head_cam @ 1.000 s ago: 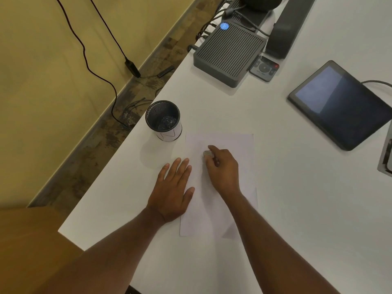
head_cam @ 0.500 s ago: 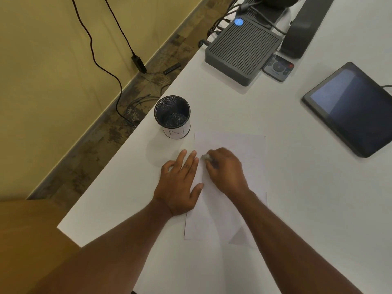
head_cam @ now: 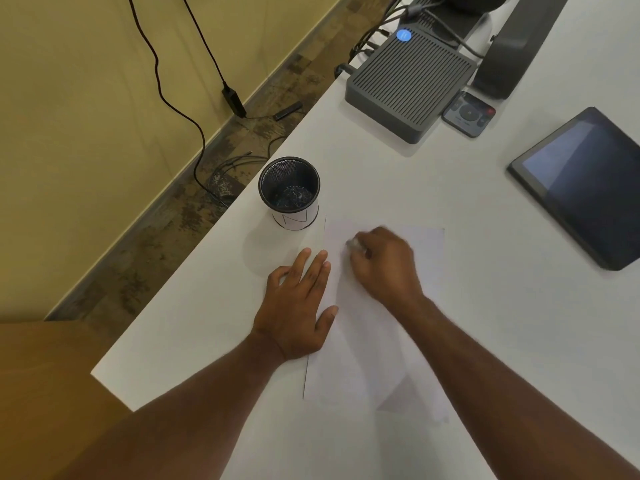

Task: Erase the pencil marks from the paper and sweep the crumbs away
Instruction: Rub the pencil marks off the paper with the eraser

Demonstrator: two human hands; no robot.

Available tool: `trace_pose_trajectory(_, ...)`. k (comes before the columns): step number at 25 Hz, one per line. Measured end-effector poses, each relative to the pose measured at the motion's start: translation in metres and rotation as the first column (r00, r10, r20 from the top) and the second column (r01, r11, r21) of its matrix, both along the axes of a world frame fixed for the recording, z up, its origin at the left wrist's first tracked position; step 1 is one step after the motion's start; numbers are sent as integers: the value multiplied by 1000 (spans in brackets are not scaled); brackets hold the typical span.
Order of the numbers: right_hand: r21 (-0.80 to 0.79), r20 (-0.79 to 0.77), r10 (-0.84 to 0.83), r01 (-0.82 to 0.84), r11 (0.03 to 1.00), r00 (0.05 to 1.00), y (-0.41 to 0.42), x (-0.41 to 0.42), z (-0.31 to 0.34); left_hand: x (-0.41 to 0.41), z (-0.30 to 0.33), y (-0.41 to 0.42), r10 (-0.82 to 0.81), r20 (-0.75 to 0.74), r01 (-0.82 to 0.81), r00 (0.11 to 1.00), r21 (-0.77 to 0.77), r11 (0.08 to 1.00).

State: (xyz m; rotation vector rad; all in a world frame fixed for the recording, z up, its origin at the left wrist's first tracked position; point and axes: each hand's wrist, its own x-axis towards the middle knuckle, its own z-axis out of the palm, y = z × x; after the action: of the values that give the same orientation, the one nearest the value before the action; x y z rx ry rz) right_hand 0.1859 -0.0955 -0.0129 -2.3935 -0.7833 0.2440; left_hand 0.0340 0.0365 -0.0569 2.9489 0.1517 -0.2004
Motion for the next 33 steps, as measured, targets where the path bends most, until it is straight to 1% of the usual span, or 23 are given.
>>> trace_pose_trajectory(1, -15, -4, 128, -128, 992, 992, -2, -15, 0, 0, 0, 0, 2, 7, -2, 1000, -5, 1000)
trace_pose_trajectory(2, -24, -16, 209, -210, 977, 978, -4, -21, -1, 0, -1, 0, 1, 7, -1, 1000, -4, 1000)
trace_pose_trajectory(3, -35, -28, 217, -218, 975, 976, -3, -14, 0, 0, -1, -1, -3, 5, 3, 1000, 5, 1000)
trace_pose_trajectory(6, -10, 2, -61, 61, 998, 998, -1, 20, 2, 0, -1, 0, -8, -9, 8, 1000, 30, 1000)
trace_pose_trajectory(7, -8, 0, -82, 82, 997, 997, -1, 15, 2, 0, -1, 0, -6, -10, 6, 1000, 27, 1000)
trace_pose_trajectory(10, -53, 5, 162, -161, 986, 987, -4, -30, -3, 0, -1, -1, -2, -4, 2, 1000, 19, 1000)
trace_pose_trajectory(11, -57, -13, 148, -148, 987, 989, -4, -21, -2, 1, -1, 0, -4, -5, 4, 1000, 26, 1000)
trace_pose_trajectory(13, -21, 29, -69, 70, 997, 997, -1, 11, 0, 0, 0, 0, -7, -18, 8, 1000, 37, 999)
trace_pose_trajectory(14, -7, 31, -130, 130, 991, 991, -1, 14, 1, 0, 0, 0, -8, -24, 9, 1000, 34, 999)
trace_pose_trajectory(15, -12, 24, -125, 126, 992, 992, -1, 7, 2, 1, 0, 0, -6, -19, 6, 1000, 28, 1000)
trace_pose_trajectory(17, -31, 16, 76, -75, 997, 997, -1, -27, 0, 0, 0, 0, 1, -7, -1, 1000, 19, 1000)
trace_pose_trajectory(18, -40, 5, 125, -125, 991, 992, -3, -29, -1, 0, 0, -1, -2, -6, 2, 1000, 23, 1000)
trace_pose_trajectory(19, -53, -19, 102, -103, 993, 995, -2, -17, 1, 0, 0, -1, -6, -5, 7, 1000, 32, 999)
trace_pose_trajectory(21, -24, 15, -102, 102, 994, 995, 0, 15, 4, 0, 1, -1, -11, -15, 11, 1000, 41, 999)
trace_pose_trajectory(22, -11, 19, -155, 155, 988, 988, 1, 18, 6, 0, 1, -1, -9, -17, 9, 1000, 36, 999)
trace_pose_trajectory(23, -24, 10, -145, 145, 989, 989, 2, 9, 8, 0, 2, 0, -6, -11, 6, 1000, 28, 1000)
trace_pose_trajectory(25, -63, 13, 49, -48, 997, 999, 3, -32, 2, 0, 1, 0, -6, 3, 6, 1000, 18, 1000)
trace_pose_trajectory(26, -67, 15, 99, -98, 993, 995, -1, -36, -1, 0, 1, -1, -10, 4, 10, 1000, 25, 1000)
trace_pose_trajectory(27, -77, -4, 58, -58, 995, 998, -4, -24, 1, 0, 1, -1, -12, 6, 12, 1000, 36, 999)
trace_pose_trajectory(29, -52, 30, -202, 203, 978, 979, -13, 13, 3, -1, 0, -1, -9, 2, 9, 1000, 46, 999)
trace_pose_trajectory(30, -27, 41, -281, 282, 959, 959, -17, 20, 4, 0, -1, -1, -9, 0, 9, 1000, 44, 999)
trace_pose_trajectory(31, -28, 38, -297, 298, 954, 954, -20, 15, 4, 0, -1, -1, -5, 4, 5, 1000, 41, 999)
trace_pose_trajectory(33, -35, 10, -175, 175, 984, 984, -17, -23, -2, 1, -2, 0, -2, 8, 2, 1000, 48, 999)
